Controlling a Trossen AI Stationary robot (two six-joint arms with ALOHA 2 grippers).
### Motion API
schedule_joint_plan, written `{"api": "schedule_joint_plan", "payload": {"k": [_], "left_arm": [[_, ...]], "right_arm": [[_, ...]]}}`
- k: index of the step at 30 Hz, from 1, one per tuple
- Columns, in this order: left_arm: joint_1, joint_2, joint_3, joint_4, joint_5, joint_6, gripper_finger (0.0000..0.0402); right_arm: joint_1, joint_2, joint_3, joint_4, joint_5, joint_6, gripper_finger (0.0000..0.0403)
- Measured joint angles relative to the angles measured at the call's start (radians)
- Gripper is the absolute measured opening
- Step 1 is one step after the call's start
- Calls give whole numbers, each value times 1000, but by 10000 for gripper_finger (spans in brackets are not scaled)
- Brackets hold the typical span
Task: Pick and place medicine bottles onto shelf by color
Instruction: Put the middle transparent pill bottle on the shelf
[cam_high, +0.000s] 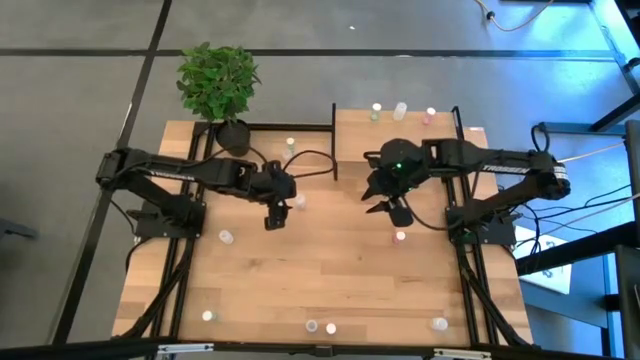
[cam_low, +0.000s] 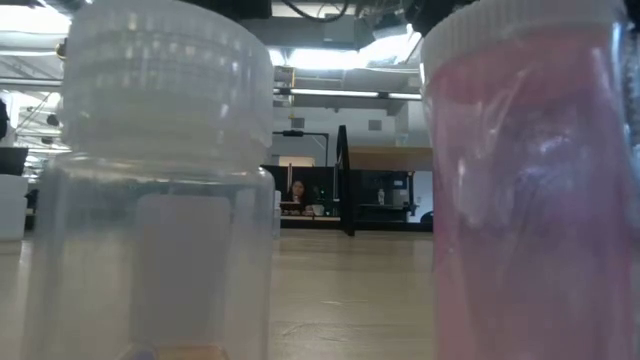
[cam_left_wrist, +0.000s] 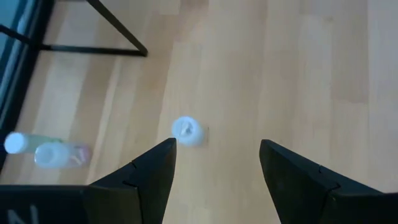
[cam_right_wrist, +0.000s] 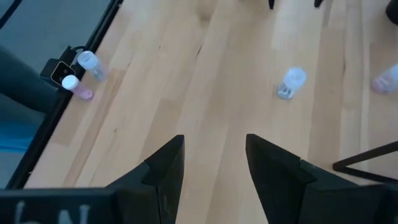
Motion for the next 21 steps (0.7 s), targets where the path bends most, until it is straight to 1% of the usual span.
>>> {"api": "schedule_joint_plan", "payload": {"k": [4, 6, 11, 16, 19, 21], "left_arm": [[16, 24, 0, 12, 1, -10, 226], [21, 50, 0, 3, 2, -49, 226], [3, 102, 0, 6, -7, -100, 226], [-61, 104, 0, -11, -59, -189, 226], [-114, 77, -1, -76, -100, -268, 226], [-151, 47, -38, -72, -141, -328, 226]], "right_arm": [[0, 0, -15, 9, 0, -1, 174], [0, 0, -17, 7, 0, 0, 174], [0, 0, -17, 29, 0, 1, 174], [0, 0, -17, 26, 0, 2, 174], [0, 0, -17, 21, -1, 1, 174], [0, 0, -17, 20, -1, 1, 174]]}}
